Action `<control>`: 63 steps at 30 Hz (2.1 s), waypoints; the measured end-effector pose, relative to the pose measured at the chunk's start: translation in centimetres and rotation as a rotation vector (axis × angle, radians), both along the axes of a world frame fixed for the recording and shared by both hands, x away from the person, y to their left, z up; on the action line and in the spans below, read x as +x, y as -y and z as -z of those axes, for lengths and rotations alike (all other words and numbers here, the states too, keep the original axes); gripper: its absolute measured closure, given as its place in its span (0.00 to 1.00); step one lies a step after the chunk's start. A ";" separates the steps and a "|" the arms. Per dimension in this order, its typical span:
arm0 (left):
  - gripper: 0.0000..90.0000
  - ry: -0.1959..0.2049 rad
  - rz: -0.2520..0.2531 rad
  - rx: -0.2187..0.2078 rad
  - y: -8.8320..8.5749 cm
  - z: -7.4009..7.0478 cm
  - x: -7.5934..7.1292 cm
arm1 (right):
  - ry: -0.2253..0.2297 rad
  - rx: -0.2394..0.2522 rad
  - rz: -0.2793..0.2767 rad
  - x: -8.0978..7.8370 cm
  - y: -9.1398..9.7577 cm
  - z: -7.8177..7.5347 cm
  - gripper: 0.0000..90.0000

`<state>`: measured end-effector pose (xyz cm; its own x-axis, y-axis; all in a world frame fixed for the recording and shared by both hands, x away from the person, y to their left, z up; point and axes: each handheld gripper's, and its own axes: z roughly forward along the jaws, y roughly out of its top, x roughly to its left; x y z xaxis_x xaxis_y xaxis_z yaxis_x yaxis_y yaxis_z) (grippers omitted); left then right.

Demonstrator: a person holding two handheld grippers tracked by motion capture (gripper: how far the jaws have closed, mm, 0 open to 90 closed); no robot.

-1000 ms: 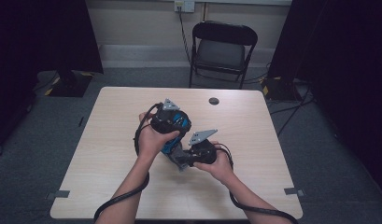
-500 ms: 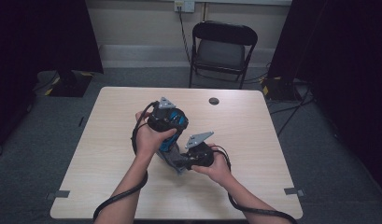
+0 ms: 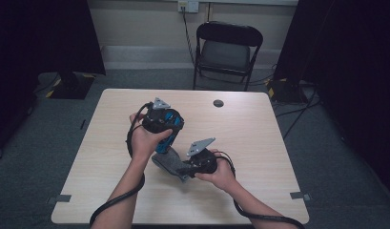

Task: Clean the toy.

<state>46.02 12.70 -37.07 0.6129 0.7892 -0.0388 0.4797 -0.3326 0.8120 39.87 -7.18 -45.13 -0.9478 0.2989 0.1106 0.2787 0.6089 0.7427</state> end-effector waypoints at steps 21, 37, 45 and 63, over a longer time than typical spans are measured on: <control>0.28 -0.074 -0.030 0.056 -3.3 2.8 0.2 | 0.037 0.002 0.147 2.0 5.4 -0.8 0.76; 0.28 -0.144 -0.045 0.095 -4.0 5.6 0.1 | 0.072 -0.018 0.277 3.4 9.6 -0.9 0.76; 0.28 -0.176 -0.045 0.110 -3.5 7.2 0.7 | 0.076 -0.040 0.360 4.4 11.9 -0.3 0.76; 0.28 -0.248 -0.068 0.144 -3.4 10.8 1.6 | 0.082 -0.104 0.494 5.9 14.1 1.8 0.71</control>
